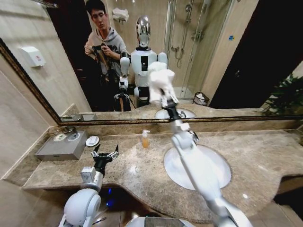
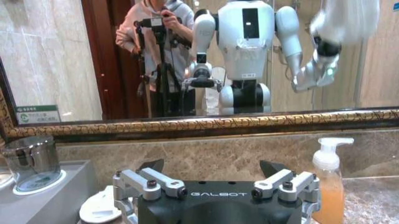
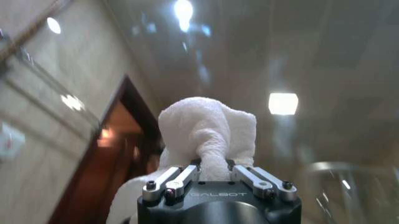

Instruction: Pick up the towel from the sink counter and wipe the mirror surface.

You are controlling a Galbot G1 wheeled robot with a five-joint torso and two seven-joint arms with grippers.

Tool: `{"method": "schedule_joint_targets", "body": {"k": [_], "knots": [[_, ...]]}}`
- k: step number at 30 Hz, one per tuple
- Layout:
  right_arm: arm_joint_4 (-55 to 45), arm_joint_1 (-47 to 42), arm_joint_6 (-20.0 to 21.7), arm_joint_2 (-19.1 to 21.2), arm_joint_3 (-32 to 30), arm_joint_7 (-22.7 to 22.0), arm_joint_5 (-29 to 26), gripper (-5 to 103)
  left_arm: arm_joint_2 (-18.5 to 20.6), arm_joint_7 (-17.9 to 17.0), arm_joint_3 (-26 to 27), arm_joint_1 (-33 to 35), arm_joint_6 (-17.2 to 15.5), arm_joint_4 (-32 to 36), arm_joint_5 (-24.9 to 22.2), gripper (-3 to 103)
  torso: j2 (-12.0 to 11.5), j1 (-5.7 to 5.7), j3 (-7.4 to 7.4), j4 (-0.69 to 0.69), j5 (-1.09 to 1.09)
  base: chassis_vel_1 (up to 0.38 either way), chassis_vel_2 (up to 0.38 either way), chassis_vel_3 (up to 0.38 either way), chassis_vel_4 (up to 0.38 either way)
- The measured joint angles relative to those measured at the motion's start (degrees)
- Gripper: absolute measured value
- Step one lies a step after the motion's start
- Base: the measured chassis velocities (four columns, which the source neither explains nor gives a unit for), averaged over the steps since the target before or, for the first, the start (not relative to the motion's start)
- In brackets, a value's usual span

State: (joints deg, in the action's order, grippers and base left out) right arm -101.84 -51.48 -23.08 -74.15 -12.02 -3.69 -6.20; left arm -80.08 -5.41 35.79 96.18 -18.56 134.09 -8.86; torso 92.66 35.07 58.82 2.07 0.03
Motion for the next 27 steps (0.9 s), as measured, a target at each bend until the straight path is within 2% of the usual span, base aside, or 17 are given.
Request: {"method": "schedule_joint_targets", "body": {"k": [2,6,8,11,17,18,27], "knots": [[-2.87,-6.54,-0.73,1.24,-3.33,0.19,-0.03,14,0.00,0.01,-0.01,0.00,0.00,0.00,0.00,100,0.00,0.00,0.00,-0.04,0.00,0.000,0.000,0.000,0.000],[-6.29,-11.51,-0.60,1.36,-6.31,0.32,-0.57,14,0.01,0.00,-0.01,0.01,0.00,0.00,0.00,100,0.00,-0.01,0.00,-0.02,-0.02,0.000,0.000,0.000,0.000],[-9.52,-17.47,0.23,-0.07,-9.21,0.47,-1.34,14,0.00,0.00,0.00,0.00,0.00,0.00,0.00,100,0.01,-0.01,-0.01,-0.02,-0.02,0.000,0.000,0.000,0.000],[-10.48,-20.95,0.54,-1.79,-9.96,0.72,-1.30,14,0.00,0.01,-0.01,0.00,0.00,0.00,0.00,100,0.01,-0.01,0.00,-0.02,-0.02,0.000,0.000,0.000,0.000],[-10.64,-24.28,0.57,-2.65,-7.30,1.19,-0.58,14,0.01,0.00,-0.01,0.00,0.00,0.00,0.00,100,0.00,-0.01,-0.01,-0.01,-0.04,0.000,0.000,0.000,0.000],[-10.42,-24.88,0.59,-2.62,-6.22,1.42,-0.55,14,0.01,0.00,0.00,0.00,0.00,0.00,0.00,100,0.00,-0.01,-0.01,0.04,-0.02,-0.033,-0.024,0.040,0.059],[-10.34,-27.89,-0.14,-4.68,-4.85,2.42,0.38,14,0.01,0.00,0.00,0.00,0.00,0.00,0.00,100,0.00,0.01,0.00,-0.01,-0.02,-0.139,-0.122,0.138,0.135]]}}
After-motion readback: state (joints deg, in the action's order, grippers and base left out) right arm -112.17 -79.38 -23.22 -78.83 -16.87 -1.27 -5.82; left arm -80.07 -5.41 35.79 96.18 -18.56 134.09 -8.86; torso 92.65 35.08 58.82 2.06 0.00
